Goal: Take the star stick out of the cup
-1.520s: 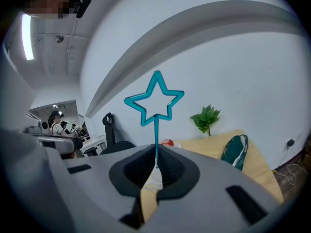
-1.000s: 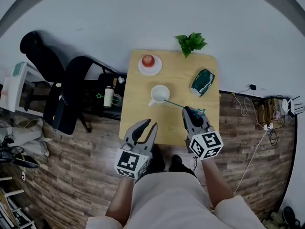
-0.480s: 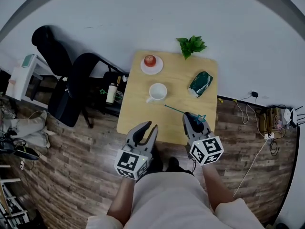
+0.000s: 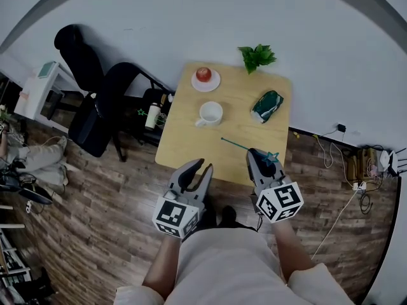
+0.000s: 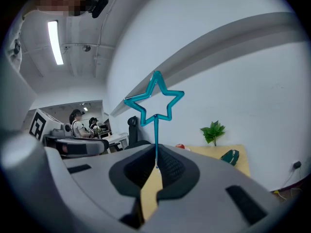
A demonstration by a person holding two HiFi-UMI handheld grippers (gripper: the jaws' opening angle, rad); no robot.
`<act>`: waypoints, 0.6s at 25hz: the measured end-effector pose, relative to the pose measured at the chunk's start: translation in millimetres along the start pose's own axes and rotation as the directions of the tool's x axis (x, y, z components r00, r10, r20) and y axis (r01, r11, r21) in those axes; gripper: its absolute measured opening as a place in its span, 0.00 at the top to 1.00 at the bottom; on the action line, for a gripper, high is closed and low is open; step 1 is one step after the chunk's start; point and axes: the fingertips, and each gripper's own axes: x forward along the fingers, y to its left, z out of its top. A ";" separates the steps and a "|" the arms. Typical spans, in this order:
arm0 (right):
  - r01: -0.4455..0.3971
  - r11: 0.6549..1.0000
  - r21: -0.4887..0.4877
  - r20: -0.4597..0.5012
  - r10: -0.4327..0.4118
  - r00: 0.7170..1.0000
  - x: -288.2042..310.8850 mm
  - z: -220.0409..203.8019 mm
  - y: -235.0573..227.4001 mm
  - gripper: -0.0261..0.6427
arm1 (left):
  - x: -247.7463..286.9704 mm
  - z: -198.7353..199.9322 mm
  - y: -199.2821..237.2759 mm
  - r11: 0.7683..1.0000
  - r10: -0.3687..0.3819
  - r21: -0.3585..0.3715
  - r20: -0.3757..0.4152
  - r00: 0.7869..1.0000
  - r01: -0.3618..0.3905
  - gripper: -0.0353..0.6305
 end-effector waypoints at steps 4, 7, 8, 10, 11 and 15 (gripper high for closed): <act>-0.015 1.000 -0.013 0.008 0.015 1.000 -18.7 1.6 11.8 0.94 | -12.7 -2.6 -13.6 1.000 0.008 0.000 0.011 1.000 -0.008 0.84; -0.023 0.999 -0.032 0.018 0.023 1.000 -33.1 5.2 19.5 0.94 | -19.9 -2.9 -23.5 1.000 0.009 0.006 0.018 1.000 -0.009 0.84; -0.026 0.999 -0.043 0.020 0.026 0.999 -37.6 6.6 22.1 0.94 | -21.9 -2.6 -26.6 1.000 0.011 0.007 0.021 1.000 -0.011 0.84; -0.032 0.997 -0.065 0.023 0.033 0.999 -46.3 9.4 27.0 0.94 | -25.6 -1.4 -32.7 1.000 0.013 0.007 0.029 0.999 -0.014 0.84; -0.035 0.997 -0.075 0.026 0.037 0.999 -50.3 10.5 29.1 0.94 | -27.2 -0.8 -35.9 1.000 0.014 0.007 0.033 0.999 -0.014 0.84; -0.043 0.993 -0.112 0.041 0.048 0.998 -64.5 12.2 36.0 0.94 | -32.7 -0.8 -48.3 1.000 0.012 0.013 0.044 0.999 -0.013 0.84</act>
